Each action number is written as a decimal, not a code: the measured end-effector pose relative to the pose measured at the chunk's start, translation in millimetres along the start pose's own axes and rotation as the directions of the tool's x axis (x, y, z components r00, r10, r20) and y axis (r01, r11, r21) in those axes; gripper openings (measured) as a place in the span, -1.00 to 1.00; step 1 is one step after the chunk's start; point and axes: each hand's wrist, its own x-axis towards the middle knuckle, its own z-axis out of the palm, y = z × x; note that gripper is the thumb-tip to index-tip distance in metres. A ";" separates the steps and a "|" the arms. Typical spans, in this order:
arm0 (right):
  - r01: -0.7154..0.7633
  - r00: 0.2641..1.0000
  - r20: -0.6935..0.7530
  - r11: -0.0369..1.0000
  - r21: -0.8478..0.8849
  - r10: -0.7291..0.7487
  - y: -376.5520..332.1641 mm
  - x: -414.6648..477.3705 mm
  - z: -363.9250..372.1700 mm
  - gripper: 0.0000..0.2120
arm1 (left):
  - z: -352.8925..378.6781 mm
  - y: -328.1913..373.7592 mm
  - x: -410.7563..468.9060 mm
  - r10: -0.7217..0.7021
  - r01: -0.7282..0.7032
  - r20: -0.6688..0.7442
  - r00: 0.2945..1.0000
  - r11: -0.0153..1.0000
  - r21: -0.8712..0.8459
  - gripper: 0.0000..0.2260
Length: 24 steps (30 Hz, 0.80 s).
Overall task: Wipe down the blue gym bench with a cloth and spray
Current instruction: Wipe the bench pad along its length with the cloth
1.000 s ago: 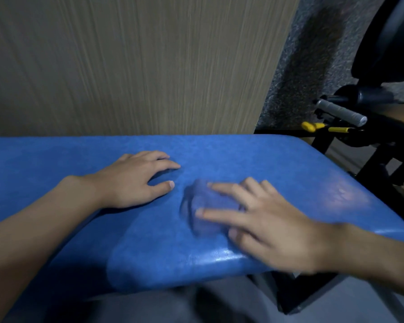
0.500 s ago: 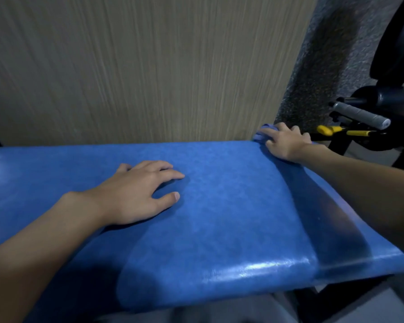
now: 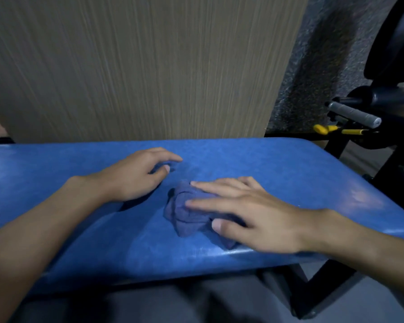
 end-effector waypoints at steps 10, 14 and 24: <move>-0.541 0.806 -0.259 0.840 0.040 0.532 87.1 -52.0 -6.5 -0.66 | 30.6 103.7 3.3 0.324 -0.419 0.288 0.901 0.821 0.387 -0.35; -0.549 0.812 -0.234 0.836 0.002 0.534 105.7 -47.4 -0.5 -0.56 | 43.4 100.0 18.3 0.543 -0.590 0.234 0.807 0.711 0.382 -0.46; -0.524 0.842 -0.194 0.849 -0.068 0.504 115.2 -45.7 11.2 -0.45 | 45.4 -20.2 144.2 -0.197 0.160 0.053 0.979 0.902 0.401 -0.52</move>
